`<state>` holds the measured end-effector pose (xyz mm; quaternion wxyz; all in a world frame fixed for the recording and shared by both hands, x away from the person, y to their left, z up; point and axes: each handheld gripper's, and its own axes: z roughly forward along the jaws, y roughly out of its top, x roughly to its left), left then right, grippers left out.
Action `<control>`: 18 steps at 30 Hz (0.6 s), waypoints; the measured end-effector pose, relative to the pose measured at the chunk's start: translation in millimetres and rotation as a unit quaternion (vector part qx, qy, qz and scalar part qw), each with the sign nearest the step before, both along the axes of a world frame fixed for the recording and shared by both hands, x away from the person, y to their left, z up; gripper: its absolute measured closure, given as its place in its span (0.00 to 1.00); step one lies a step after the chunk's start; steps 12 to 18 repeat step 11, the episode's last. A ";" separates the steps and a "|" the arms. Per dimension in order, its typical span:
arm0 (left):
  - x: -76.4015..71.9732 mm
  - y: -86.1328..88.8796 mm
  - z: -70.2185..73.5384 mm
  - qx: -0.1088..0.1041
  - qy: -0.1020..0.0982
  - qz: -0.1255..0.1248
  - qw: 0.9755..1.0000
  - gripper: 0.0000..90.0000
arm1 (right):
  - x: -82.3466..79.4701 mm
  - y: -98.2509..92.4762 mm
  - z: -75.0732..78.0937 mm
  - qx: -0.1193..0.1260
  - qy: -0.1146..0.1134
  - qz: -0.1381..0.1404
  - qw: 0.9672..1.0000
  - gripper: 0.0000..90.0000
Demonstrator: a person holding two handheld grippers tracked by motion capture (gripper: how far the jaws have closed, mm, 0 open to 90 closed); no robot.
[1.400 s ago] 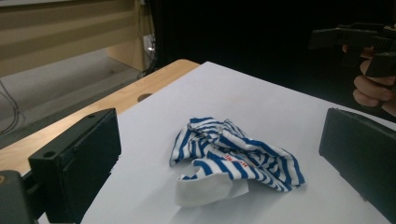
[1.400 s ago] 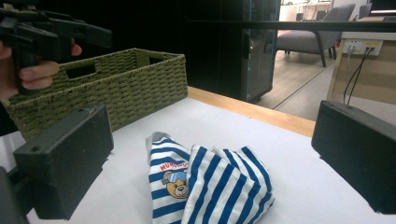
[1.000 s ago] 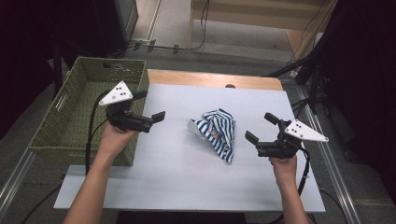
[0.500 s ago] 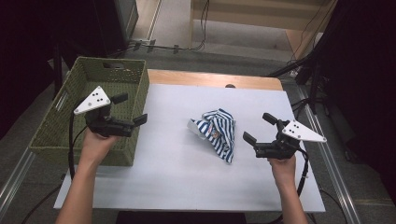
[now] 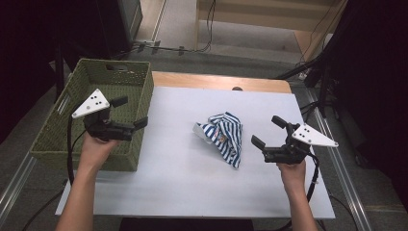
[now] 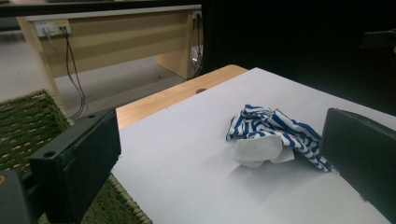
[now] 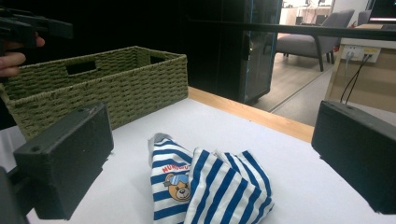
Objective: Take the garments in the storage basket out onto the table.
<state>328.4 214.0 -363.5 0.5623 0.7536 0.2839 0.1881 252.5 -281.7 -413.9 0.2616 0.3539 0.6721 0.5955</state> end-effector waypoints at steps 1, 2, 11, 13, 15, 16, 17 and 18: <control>0.5 0.2 -0.5 0.001 0.002 0.001 1.000 0.00 | -0.2 0.0 0.3 -0.001 -0.001 -0.001 1.000 0.00; 1.0 0.4 -1.0 0.000 0.005 0.000 1.000 0.00 | -0.3 -0.1 0.6 -0.002 -0.001 0.001 1.000 0.00; 0.8 4.3 0.1 -0.002 0.003 0.004 1.000 0.00 | -1.1 -0.4 1.4 -0.001 -0.001 0.002 1.000 0.00; 0.8 4.3 0.1 -0.002 0.003 0.004 1.000 0.00 | -1.1 -0.4 1.4 -0.001 -0.001 0.002 1.000 0.00; 0.8 4.3 0.1 -0.002 0.003 0.004 1.000 0.00 | -1.1 -0.4 1.4 -0.001 -0.001 0.002 1.000 0.00; 0.8 4.3 0.1 -0.002 0.003 0.004 1.000 0.00 | -1.1 -0.4 1.4 -0.001 -0.001 0.002 1.000 0.00; 0.8 4.3 0.1 -0.002 0.003 0.004 1.000 0.00 | -1.1 -0.4 1.4 -0.001 -0.001 0.002 1.000 0.00; 0.8 4.3 0.1 -0.002 0.003 0.004 1.000 0.00 | -1.1 -0.4 1.4 -0.001 -0.001 0.002 1.000 0.00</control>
